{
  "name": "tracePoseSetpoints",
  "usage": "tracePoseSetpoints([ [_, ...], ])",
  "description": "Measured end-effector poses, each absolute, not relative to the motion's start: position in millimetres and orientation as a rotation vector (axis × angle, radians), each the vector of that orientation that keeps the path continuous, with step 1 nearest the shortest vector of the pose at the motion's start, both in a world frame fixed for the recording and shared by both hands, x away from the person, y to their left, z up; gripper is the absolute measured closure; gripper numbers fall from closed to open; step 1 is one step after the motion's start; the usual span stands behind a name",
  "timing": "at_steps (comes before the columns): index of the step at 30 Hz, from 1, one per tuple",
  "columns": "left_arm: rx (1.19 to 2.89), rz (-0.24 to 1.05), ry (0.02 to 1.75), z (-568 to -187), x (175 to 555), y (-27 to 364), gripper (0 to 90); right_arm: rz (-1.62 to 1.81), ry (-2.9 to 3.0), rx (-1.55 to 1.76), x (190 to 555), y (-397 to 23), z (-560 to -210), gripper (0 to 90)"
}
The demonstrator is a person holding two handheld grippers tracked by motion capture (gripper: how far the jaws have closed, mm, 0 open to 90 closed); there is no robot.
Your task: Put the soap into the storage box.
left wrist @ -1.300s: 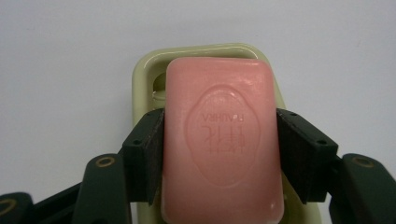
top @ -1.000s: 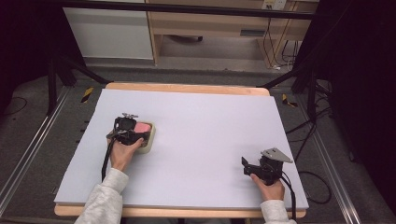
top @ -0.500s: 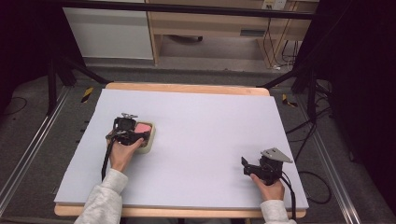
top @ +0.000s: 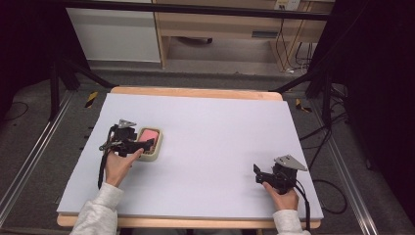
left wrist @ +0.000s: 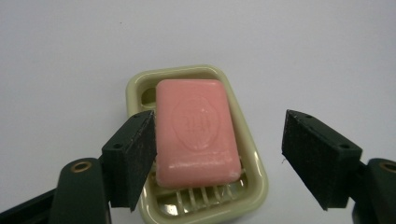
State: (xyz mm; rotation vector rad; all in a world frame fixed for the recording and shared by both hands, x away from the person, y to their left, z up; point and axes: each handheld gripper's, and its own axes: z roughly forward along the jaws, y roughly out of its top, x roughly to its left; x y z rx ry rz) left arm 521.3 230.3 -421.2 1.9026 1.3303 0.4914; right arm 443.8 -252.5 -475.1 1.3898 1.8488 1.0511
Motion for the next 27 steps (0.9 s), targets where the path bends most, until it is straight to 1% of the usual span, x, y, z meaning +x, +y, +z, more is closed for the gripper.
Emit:
tracePoseSetpoints([
  [5, 1.900, 0.479, 1.278, -420.3, 508.3, 232.3, 25.9, 1.052, 1.843, 1.392, 443.8, -254.1, -475.0, 5.1],
  [12, 1.898, 0.503, 1.232, -424.3, 489.6, 239.6, 26.2, 1.046, 1.836, 1.400, 443.6, -256.3, -474.8, 5.1],
  [21, 1.870, 0.572, 1.236, -437.9, 467.7, 258.6, 27.3, 1.027, 1.832, 1.409, 443.9, -257.9, -475.2, 5.2],
  [27, 1.848, 0.568, 1.253, -445.4, 456.8, 277.2, 26.7, 1.007, 1.832, 1.403, 443.0, -258.3, -474.7, 5.3],
])
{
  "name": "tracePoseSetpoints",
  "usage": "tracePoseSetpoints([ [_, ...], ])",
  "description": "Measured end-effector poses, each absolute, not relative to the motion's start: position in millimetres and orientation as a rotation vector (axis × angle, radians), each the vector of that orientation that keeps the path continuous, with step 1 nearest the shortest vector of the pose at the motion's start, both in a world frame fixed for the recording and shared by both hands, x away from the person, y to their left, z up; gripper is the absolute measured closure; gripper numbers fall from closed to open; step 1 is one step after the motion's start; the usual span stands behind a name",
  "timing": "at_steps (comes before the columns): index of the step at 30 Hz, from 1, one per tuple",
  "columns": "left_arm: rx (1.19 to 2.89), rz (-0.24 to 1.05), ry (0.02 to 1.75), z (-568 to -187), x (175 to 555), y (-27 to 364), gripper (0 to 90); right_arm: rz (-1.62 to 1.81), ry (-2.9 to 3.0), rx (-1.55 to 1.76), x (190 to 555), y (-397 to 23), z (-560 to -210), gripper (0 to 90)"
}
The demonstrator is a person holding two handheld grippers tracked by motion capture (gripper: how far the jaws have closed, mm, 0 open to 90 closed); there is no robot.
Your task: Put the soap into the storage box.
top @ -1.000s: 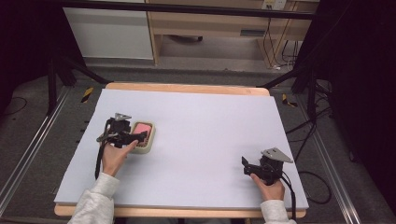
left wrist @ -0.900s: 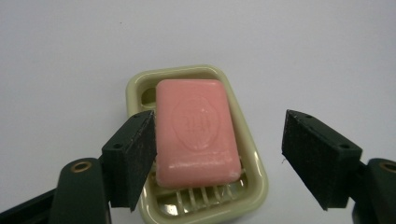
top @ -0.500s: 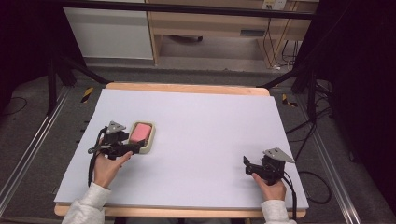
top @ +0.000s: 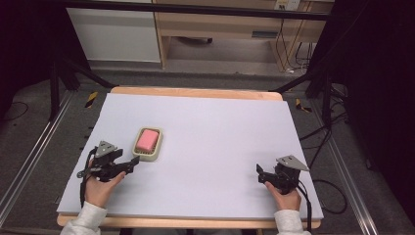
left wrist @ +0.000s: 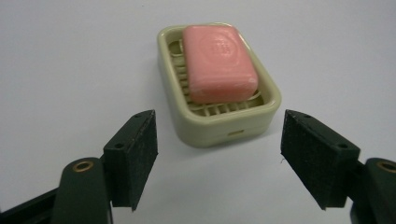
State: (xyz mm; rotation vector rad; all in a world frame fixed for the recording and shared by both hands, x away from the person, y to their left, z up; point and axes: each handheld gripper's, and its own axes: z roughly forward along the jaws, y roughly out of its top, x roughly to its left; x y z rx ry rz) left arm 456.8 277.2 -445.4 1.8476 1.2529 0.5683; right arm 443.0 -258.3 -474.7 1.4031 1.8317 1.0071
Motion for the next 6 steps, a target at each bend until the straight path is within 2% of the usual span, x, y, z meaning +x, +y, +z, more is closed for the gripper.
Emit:
tracePoseSetpoints([
  [6, 1.822, 0.588, 1.316, -451.9, 445.1, 301.1, 25.5, 0.995, 1.836, 1.406, 443.3, -259.9, -474.7, 5.3],
])
